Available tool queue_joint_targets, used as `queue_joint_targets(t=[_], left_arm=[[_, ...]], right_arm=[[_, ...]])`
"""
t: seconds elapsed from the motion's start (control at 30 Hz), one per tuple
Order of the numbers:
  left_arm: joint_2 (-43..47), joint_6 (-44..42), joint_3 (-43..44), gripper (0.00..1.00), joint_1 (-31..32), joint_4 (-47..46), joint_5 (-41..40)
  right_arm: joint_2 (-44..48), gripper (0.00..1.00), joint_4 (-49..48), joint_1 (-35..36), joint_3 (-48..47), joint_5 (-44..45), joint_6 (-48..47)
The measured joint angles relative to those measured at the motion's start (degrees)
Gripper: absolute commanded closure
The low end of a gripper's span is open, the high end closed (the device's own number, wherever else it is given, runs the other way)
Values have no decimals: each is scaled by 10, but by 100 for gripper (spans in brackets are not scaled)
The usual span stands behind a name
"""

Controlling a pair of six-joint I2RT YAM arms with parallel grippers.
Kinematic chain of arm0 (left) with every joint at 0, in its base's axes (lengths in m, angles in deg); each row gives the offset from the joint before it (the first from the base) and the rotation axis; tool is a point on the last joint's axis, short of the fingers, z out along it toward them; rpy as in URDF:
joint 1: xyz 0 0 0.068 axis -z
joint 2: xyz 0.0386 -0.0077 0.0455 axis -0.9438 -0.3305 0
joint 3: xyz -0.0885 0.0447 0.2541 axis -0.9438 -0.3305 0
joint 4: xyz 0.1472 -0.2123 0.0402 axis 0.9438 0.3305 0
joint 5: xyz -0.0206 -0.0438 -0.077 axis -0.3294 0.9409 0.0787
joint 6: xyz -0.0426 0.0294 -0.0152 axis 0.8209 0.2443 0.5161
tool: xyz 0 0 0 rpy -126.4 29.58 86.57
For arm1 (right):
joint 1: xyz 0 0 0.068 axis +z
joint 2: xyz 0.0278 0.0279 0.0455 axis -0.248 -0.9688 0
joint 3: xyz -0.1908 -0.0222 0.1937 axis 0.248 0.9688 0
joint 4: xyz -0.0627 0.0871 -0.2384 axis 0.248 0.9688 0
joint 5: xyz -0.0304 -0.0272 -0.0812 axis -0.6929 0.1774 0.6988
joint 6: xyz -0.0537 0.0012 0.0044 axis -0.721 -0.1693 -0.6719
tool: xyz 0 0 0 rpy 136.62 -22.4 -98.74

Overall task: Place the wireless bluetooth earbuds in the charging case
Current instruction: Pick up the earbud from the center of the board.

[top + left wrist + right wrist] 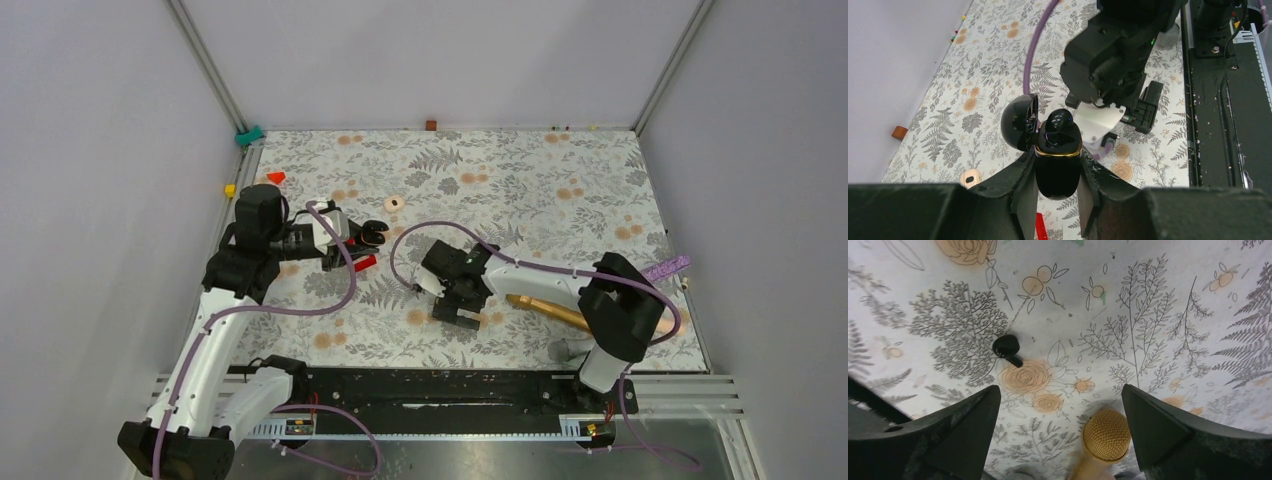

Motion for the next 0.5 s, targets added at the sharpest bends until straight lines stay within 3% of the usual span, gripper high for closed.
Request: queue_joint_targets(t=[0.17,0.5], left_arm=[[14,8,-9,100,0,-4,8],[22,22,-18,100,0,-18,13]], right_arm=[[-33,1,-33,21,17,56,-29],[-47,1,-62,37,17,84,-35]])
